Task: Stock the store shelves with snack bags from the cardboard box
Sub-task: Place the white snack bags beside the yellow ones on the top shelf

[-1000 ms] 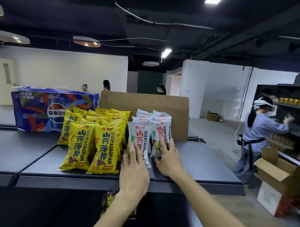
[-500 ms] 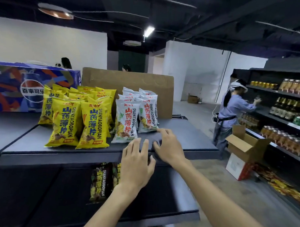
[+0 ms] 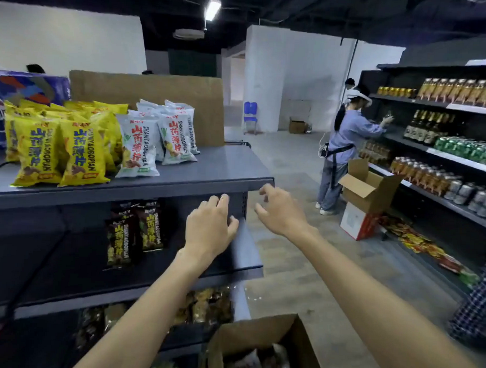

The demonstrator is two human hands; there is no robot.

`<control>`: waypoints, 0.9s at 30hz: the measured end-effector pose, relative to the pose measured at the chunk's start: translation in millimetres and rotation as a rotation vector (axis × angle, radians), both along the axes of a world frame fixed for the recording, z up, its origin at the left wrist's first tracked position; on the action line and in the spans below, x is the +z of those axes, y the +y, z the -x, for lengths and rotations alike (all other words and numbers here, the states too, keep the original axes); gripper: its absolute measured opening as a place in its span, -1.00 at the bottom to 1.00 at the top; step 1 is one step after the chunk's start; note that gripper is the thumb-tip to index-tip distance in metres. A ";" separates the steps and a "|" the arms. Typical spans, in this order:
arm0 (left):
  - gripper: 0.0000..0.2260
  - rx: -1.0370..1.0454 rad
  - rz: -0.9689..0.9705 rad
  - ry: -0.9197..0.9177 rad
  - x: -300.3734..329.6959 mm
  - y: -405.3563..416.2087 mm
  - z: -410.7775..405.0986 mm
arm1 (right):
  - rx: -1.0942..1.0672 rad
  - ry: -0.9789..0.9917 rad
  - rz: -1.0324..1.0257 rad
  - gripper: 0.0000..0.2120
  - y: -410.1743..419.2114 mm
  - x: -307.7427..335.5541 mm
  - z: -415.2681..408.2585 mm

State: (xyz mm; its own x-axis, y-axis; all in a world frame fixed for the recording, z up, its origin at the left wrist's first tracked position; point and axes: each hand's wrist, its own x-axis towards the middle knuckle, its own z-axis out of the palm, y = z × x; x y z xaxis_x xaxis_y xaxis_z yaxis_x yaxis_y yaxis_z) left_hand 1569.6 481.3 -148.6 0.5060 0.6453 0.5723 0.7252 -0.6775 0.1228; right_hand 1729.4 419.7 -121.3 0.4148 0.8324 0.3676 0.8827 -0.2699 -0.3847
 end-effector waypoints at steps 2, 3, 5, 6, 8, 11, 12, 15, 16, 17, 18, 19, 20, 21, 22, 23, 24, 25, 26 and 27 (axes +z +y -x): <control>-0.73 -0.024 0.052 0.022 -13.7 -25.7 -14.9 | -0.012 0.011 0.049 -0.65 -27.5 -15.6 -15.5; -0.76 -0.028 0.069 0.039 -21.6 -37.9 -21.6 | -0.018 0.018 0.078 -0.63 -39.7 -24.8 -22.6; -0.81 -0.029 0.103 0.080 -39.2 -57.7 -33.4 | -0.017 0.050 0.135 -0.61 -59.9 -45.0 -35.0; -0.81 -0.028 0.121 0.107 -48.9 -64.7 -38.7 | -0.018 0.076 0.159 -0.61 -67.9 -56.2 -40.1; -0.80 -0.024 0.165 0.168 -69.5 -74.0 -46.8 | -0.017 0.134 0.202 -0.60 -78.9 -81.7 -49.3; -0.82 -0.032 0.252 0.239 -101.1 -76.8 -55.1 | -0.031 0.190 0.276 -0.60 -85.4 -123.8 -58.0; -0.82 -0.040 0.276 0.260 -112.7 -76.0 -57.5 | -0.037 0.208 0.304 -0.59 -86.3 -138.4 -59.7; -0.84 -0.074 0.355 0.296 -147.9 -71.0 -66.2 | -0.049 0.277 0.377 -0.58 -89.1 -181.4 -62.6; -0.83 -0.087 0.377 0.305 -159.9 -69.4 -69.2 | -0.051 0.286 0.402 -0.58 -89.1 -195.7 -63.2; -0.81 -0.098 0.408 0.320 -172.4 -68.5 -71.8 | -0.046 0.291 0.434 -0.58 -89.1 -210.6 -63.3; -0.79 -0.106 0.450 0.324 -186.2 -67.1 -74.8 | -0.045 0.293 0.473 -0.60 -88.6 -225.3 -63.7; -0.77 -0.109 0.500 0.316 -201.9 -64.6 -78.1 | -0.048 0.293 0.517 -0.61 -87.4 -241.1 -65.6; -0.77 -0.109 0.555 0.310 -220.4 -61.9 -81.1 | -0.054 0.296 0.565 -0.62 -86.1 -257.5 -67.7; -0.77 -0.109 0.606 0.308 -239.6 -59.3 -82.4 | -0.058 0.299 0.609 -0.63 -84.8 -274.1 -69.9; -0.78 -0.109 0.650 0.315 -260.0 -56.9 -82.5 | -0.061 0.305 0.649 -0.64 -83.7 -291.0 -72.2; -0.79 -0.112 0.687 0.328 -280.1 -55.3 -80.5 | -0.060 0.315 0.681 -0.65 -83.5 -305.9 -73.4; -0.81 -0.114 0.724 0.353 -299.9 -55.1 -77.2 | -0.061 0.327 0.715 -0.66 -84.4 -320.3 -73.3; -0.83 -0.108 0.764 0.382 -318.6 -55.2 -73.7 | -0.065 0.337 0.750 -0.66 -86.0 -334.8 -73.1; -0.84 -0.095 0.806 0.410 -335.1 -56.5 -69.9 | -0.070 0.348 0.785 -0.66 -87.8 -348.5 -72.4; -0.85 -0.081 0.847 0.438 -350.1 -58.4 -66.5 | -0.073 0.362 0.817 -0.64 -89.9 -362.0 -71.5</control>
